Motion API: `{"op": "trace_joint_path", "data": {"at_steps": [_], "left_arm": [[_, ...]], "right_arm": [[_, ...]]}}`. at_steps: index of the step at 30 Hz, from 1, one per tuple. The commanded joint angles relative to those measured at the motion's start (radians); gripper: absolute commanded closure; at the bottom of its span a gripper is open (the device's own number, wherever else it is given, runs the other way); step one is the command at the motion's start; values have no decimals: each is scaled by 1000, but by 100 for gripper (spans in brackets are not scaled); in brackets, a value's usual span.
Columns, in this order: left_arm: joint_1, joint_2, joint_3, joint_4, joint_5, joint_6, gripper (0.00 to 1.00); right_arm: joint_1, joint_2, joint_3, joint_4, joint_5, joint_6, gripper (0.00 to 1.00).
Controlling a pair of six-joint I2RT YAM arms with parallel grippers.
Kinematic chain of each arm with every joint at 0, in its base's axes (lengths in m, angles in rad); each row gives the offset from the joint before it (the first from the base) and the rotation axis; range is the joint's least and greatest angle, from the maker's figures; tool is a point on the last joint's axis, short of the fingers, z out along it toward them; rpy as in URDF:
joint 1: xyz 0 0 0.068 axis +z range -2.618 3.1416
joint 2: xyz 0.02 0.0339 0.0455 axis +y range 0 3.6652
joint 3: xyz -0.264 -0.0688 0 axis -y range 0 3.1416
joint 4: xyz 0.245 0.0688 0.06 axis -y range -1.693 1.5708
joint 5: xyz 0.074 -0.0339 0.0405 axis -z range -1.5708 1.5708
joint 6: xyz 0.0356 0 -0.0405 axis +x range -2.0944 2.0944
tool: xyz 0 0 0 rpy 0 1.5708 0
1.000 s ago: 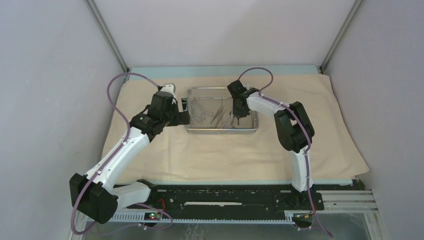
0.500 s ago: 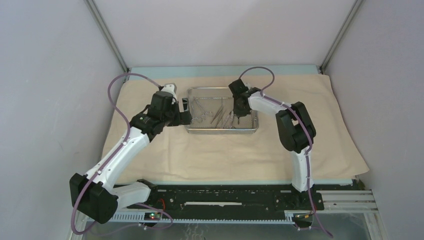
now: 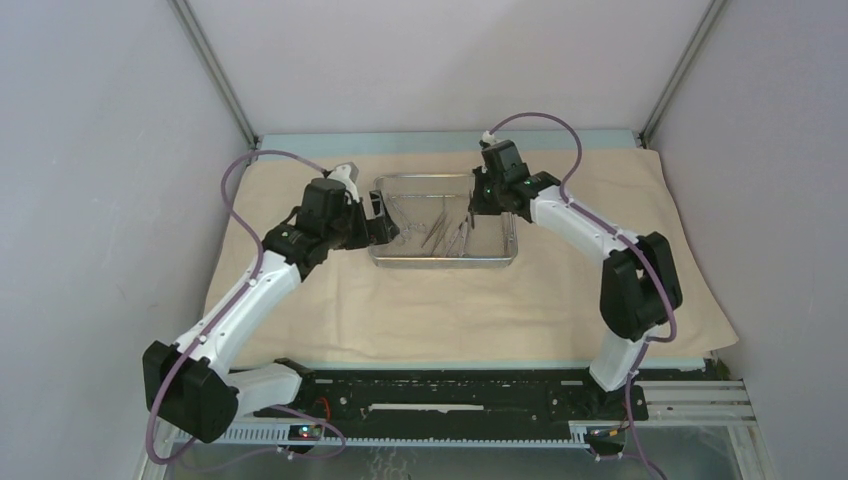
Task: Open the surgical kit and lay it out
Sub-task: Pick up the medical item from the container, then place the medical item in the surgical kit.
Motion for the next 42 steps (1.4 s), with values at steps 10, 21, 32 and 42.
{"op": "trace_joint_path", "data": {"at_steps": [10, 21, 32, 42], "left_arm": [[1, -23, -97, 260, 236, -168, 12], [-54, 37, -113, 380, 224, -244, 27], [-109, 93, -84, 417, 187, -268, 47], [-114, 126, -80, 440, 195, -291, 53]], "right_arm": [[-12, -177, -133, 267, -418, -1, 99], [85, -171, -52, 166, -212, 223, 98], [173, -139, 49, 85, -123, 310, 98], [193, -137, 54, 73, -123, 323, 98]]}}
